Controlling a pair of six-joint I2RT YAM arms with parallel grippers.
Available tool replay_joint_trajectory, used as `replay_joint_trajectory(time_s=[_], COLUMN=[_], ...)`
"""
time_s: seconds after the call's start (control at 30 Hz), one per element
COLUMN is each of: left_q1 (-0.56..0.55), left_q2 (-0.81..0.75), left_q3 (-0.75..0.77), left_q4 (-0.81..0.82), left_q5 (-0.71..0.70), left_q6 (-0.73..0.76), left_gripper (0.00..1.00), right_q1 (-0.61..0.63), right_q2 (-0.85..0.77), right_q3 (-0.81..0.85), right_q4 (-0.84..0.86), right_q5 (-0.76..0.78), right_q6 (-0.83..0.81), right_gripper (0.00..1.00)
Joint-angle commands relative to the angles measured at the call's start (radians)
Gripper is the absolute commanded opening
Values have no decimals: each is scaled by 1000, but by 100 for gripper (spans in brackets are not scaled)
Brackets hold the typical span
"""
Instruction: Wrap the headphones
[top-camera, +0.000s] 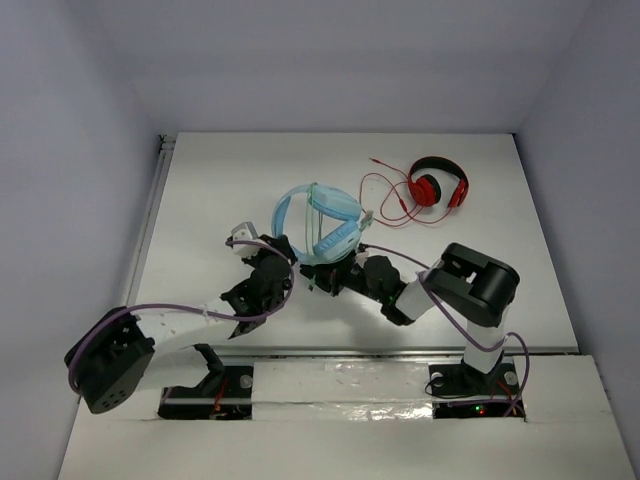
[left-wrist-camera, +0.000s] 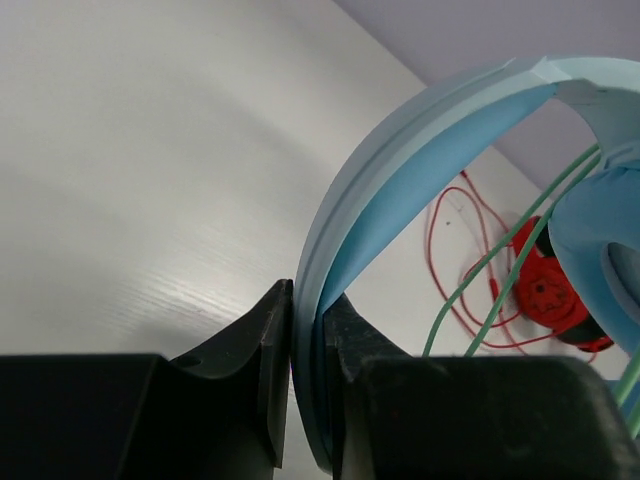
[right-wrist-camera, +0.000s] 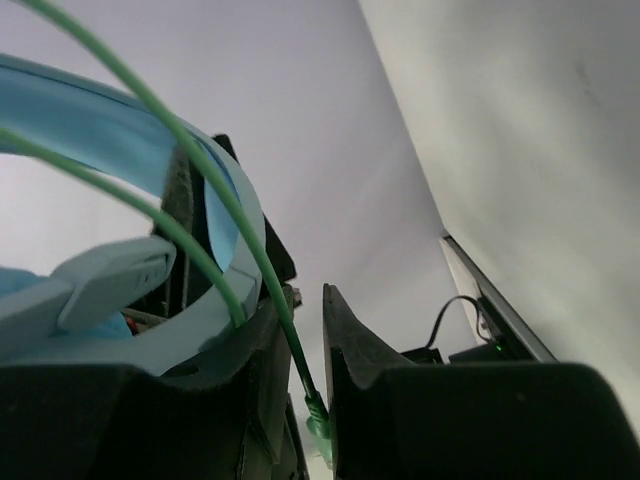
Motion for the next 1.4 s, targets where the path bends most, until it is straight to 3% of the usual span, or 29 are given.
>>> replay_joint_trajectory(time_s=[0.0, 0.17, 0.23, 0.37, 0.63, 0.97, 1.2, 1.37], left_q1=[-8, -8, 6, 15, 5, -43, -24, 54], left_q2=[45, 85, 93, 105, 134, 64, 88, 182], left_q3=[40, 85, 91, 85, 45, 8, 92, 134], left_q4=[15, 6, -5, 3, -20, -110, -195, -192], left_q5=[-34, -49, -38, -21, 11, 84, 181, 239], left_q6=[15, 38, 38, 48, -4, -59, -13, 16], left_gripper=[0, 0, 0, 0, 0, 0, 0, 0], right_q1=[37, 75, 75, 75, 75, 75, 84, 95], right_q2=[15, 15, -9, -50, -38, 23, -49, -158], right_q3=[-10, -23, -28, -28, 79, 125, 119, 12], right_q4=[577, 577, 577, 575, 569, 575, 492, 433], right_q5=[-18, -26, -29, -48, 13, 262, 209, 186], right_q6=[60, 57, 54, 52, 100, 90, 37, -23], right_gripper=[24, 14, 6, 4, 19, 44, 60, 72])
